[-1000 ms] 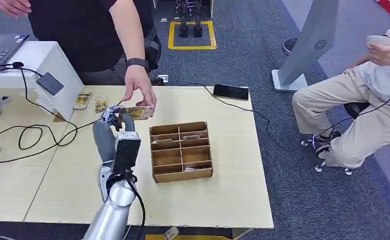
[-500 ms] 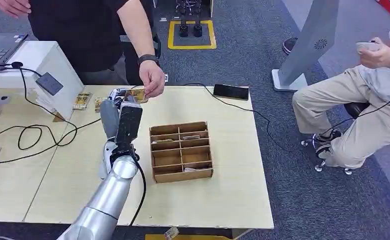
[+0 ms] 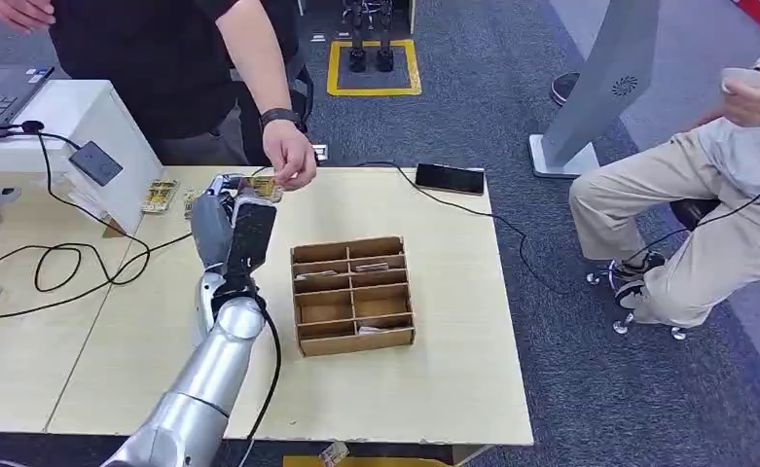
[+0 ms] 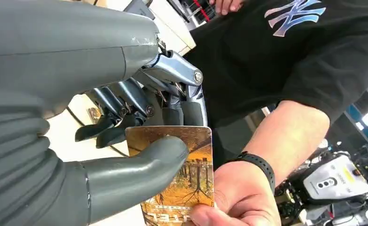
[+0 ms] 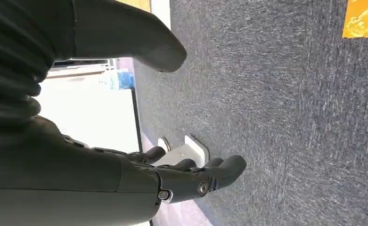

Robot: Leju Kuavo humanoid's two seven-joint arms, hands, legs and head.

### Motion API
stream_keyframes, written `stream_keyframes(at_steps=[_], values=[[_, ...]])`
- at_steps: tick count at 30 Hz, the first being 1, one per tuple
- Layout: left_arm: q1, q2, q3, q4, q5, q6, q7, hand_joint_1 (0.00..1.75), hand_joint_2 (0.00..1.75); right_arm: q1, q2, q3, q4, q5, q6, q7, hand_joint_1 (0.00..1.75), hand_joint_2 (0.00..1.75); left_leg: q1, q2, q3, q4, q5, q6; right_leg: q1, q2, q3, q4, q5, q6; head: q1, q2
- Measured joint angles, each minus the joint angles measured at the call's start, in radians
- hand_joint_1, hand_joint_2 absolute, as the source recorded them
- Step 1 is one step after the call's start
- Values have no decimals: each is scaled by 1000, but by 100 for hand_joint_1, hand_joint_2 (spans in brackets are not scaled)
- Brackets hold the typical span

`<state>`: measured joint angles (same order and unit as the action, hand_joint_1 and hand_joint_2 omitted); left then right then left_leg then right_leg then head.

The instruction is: Pass the card to the sensor for recognition and then transmit it.

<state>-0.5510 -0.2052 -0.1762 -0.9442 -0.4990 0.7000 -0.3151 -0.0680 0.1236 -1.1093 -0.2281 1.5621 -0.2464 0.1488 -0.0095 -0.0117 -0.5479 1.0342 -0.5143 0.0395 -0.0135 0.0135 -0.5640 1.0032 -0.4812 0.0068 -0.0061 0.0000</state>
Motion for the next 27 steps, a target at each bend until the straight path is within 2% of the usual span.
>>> stream_keyframes(at_steps=[6, 7, 8, 16, 20, 23, 24, 27], values=[[0, -5, 9, 5, 8, 0, -14, 175, 175, 0, 0, 0, 0, -2, 0, -2, 0, 175, 0, 0, 0, 0, 0, 0, 0, 0, 0, 0, 0, 0, 0, 0], [0, -5, 11, 5, 8, 0, -14, 47, 175, 0, 0, 0, 0, -2, 0, -2, 0, 175, 0, 0, 0, 0, 0, 0, 0, 0, 0, 0, 0, 0, 0, 0], [0, -6, 13, 5, 9, 0, -15, 0, 175, 0, 0, 0, 0, -2, 0, -2, 0, 175, 0, 0, 0, 0, 0, 0, 0, 0, 0, 0, 0, 0, 0, 0], [15, -8, 14, -12, 77, 0, -47, 0, 175, 0, 0, 4, 0, 5, 0, 4, 0, 175, 0, 0, 0, 0, 0, 0, 0, 0, 0, 0, 0, 0, 0, 0], [64, -3, 12, -86, 134, 0, -52, 0, 175, 1, 0, 4, 0, -3, -3, 1, 0, 175, 0, 0, 0, 0, 0, 0, 0, 0, 0, 0, 0, 0, 0, 0], [115, 2, 2, -163, 183, 0, -86, 0, 175, 1, 0, 4, 0, -12, -4, 1, 0, 175, 0, 0, 0, 0, 0, 0, 0, 0, 0, 0, 0, 0, 0, 0], [138, 4, -1, -198, 208, 0, -103, 0, 0, 1, 0, 4, 0, -15, -5, 1, 0, 175, 0, 0, 0, 0, 0, 0, 0, 0, 0, 0, 0, 0, 0, 0], [213, 14, -28, -310, 296, 0, -146, 0, 0, 6, 0, 4, 0, -24, -8, 3, 0, 175, 0, 0, 0, 0, 0, 0, 0, 0, 0, 0, -1, 0, 0, 0]])
